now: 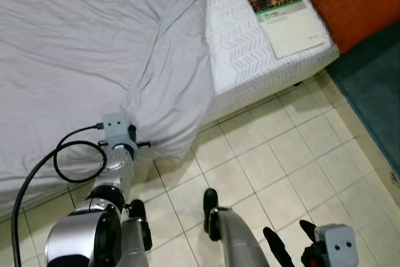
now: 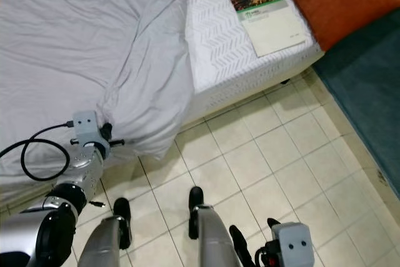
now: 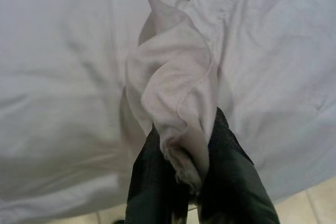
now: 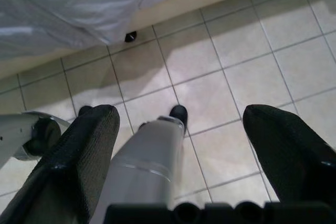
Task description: Clean up the room
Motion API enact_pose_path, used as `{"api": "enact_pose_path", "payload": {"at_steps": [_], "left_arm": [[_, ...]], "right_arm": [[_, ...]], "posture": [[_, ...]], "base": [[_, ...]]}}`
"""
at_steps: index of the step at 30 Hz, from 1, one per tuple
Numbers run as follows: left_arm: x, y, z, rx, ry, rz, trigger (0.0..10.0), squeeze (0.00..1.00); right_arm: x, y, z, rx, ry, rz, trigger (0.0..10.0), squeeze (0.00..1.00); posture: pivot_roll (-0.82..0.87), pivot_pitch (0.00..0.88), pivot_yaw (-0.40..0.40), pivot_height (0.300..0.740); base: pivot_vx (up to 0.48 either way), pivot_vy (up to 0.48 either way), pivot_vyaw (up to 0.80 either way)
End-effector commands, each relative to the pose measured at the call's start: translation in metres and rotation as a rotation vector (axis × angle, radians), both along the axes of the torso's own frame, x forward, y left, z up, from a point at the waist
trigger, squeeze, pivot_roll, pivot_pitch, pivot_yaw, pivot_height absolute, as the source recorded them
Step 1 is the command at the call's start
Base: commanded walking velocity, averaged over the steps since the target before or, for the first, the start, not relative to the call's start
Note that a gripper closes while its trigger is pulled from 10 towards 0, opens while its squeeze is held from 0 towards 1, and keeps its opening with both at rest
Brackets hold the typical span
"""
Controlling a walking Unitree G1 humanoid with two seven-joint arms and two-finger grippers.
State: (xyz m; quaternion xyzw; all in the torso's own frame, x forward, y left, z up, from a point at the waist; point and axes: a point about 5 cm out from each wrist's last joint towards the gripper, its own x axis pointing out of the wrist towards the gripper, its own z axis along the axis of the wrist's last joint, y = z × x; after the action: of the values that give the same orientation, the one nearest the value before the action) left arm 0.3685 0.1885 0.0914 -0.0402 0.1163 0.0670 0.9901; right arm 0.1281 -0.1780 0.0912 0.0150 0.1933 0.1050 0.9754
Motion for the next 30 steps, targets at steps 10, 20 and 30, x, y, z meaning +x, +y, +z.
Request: {"api": "enact_pose_path", "payload": {"at_steps": [10,20,30], "left_arm": [[0.0,-0.003,0.001,0.099,0.005,-0.082,10.0,0.0],[0.007,-0.033,0.009,0.12,-0.023,-0.175,10.0,0.0],[0.006,-0.082,0.006,0.081,-0.012,-0.293,10.0,0.0]], "right_arm": [[0.047,-0.006,-0.016,-0.008,-0.08,-0.069,10.0,0.0],[0.068,-0.003,-0.019,0.002,-0.144,-0.105,10.0,0.0],[0.069,0.0,-0.022,-0.005,-0.157,-0.094,10.0,0.0]], "posture": [[-0.22,0.302,0.035,0.74],[-0.23,0.24,0.085,0.74],[-0.23,0.225,0.09,0.74]], "base": [[0.0,-0.236,0.0],[0.0,-0.472,0.0],[0.0,-0.472,0.0]]}}
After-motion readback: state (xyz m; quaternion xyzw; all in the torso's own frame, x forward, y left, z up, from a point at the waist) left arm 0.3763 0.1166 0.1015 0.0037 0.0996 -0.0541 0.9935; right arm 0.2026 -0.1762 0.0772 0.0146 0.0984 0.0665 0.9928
